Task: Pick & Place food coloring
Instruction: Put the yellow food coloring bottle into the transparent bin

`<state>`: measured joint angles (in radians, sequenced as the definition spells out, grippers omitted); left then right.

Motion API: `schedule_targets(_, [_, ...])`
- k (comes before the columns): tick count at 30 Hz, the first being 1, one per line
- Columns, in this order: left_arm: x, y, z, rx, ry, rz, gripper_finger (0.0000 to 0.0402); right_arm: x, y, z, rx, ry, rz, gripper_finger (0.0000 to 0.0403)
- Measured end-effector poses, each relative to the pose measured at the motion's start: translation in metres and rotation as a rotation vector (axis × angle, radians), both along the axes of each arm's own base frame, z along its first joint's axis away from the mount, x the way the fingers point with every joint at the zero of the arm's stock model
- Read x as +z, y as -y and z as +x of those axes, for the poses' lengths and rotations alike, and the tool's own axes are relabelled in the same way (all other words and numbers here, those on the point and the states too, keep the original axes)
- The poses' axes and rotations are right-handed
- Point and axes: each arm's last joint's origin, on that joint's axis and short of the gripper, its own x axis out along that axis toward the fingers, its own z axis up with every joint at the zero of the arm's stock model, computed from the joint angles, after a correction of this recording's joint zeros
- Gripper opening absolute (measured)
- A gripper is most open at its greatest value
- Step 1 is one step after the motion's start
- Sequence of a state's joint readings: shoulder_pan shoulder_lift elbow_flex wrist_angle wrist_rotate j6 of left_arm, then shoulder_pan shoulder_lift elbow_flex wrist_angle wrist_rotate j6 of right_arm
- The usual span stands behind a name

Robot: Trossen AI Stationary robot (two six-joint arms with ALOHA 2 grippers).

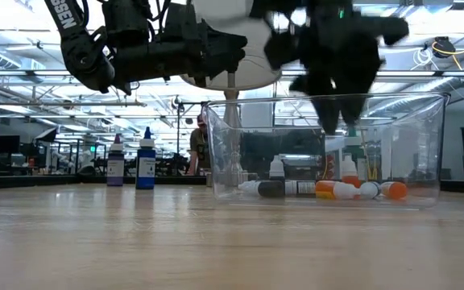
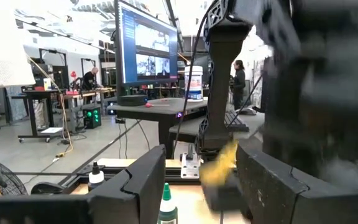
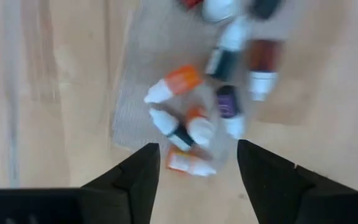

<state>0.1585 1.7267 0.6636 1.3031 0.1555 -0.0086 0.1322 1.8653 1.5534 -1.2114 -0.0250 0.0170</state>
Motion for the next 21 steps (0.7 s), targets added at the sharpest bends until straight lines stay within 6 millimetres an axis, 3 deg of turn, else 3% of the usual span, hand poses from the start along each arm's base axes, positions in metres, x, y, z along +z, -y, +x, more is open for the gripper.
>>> schedule_targets(5, [0.009, 0.001, -0.007, 0.001, -0.125, -0.016, 0.0196, 0.057, 0.007, -0.029, -0.069, 0.198, -0.062, 0.0191])
schedule_targets(8, [0.019, 0.003, -0.022, 0.011, -0.313, -0.040, 0.0196, 0.090, 0.007, -0.060, -0.118, 0.396, -0.090, 0.0188])
schedule_targets(11, [0.029, 0.012, -0.046, -0.009, -0.502, -0.109, 0.0196, 0.108, 0.006, -0.096, -0.138, 0.633, -0.123, 0.0188])
schedule_targets(15, [0.033, 0.038, -0.085, -0.098, -0.769, -0.172, 0.0195, 0.103, 0.009, -0.134, -0.135, 0.958, -0.140, 0.0191])
schedule_targets(21, [0.034, 0.069, -0.130, 0.058, -1.002, -0.437, 0.0195, 0.067, 0.014, -0.161, -0.054, 1.280, -0.146, 0.0192])
